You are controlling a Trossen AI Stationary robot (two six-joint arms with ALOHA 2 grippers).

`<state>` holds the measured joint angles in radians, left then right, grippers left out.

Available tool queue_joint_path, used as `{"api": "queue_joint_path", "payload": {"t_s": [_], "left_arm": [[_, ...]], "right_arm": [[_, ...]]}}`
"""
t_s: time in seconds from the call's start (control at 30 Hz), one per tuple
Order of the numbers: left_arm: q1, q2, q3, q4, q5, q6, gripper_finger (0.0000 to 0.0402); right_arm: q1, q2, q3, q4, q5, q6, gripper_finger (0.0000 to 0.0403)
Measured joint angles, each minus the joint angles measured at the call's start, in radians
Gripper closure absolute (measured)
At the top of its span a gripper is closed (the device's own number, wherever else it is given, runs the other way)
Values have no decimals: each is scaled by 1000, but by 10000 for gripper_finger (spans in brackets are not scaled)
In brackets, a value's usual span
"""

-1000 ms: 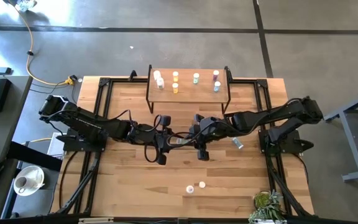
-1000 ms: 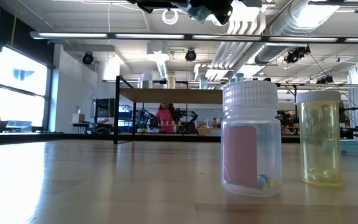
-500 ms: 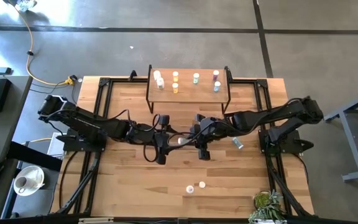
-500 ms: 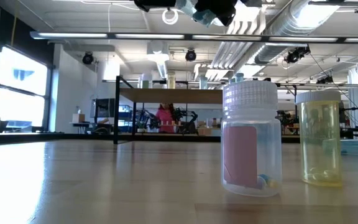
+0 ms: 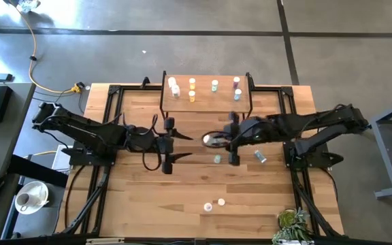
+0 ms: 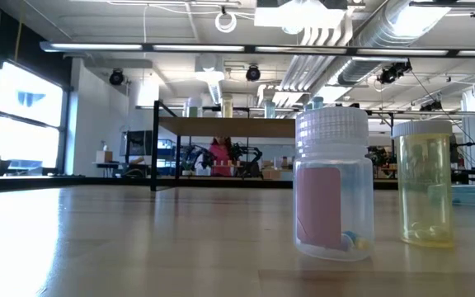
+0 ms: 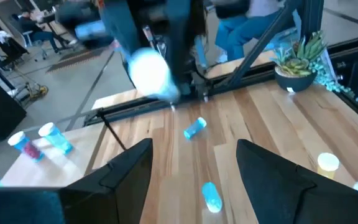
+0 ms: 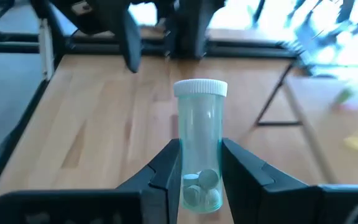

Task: Pick and place medicine bottles onto shelf by color
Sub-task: Put the bottom green pill bottle on the shelf aligned with the other green pill bottle

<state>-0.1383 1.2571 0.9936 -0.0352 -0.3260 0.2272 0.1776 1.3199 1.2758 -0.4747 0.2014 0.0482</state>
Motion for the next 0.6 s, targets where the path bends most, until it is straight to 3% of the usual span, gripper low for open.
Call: {"api": "queue_joint_path", "payload": {"t_s": [0.3,0.6], "left_arm": [[1,-66,-1,-89,0,-8,181],[0,-73,-1,-135,0,-25,181]], "right_arm": [[1,-102,0,0,214,-25,318],[-1,-118,-50,-32,323,-31,318]]}}
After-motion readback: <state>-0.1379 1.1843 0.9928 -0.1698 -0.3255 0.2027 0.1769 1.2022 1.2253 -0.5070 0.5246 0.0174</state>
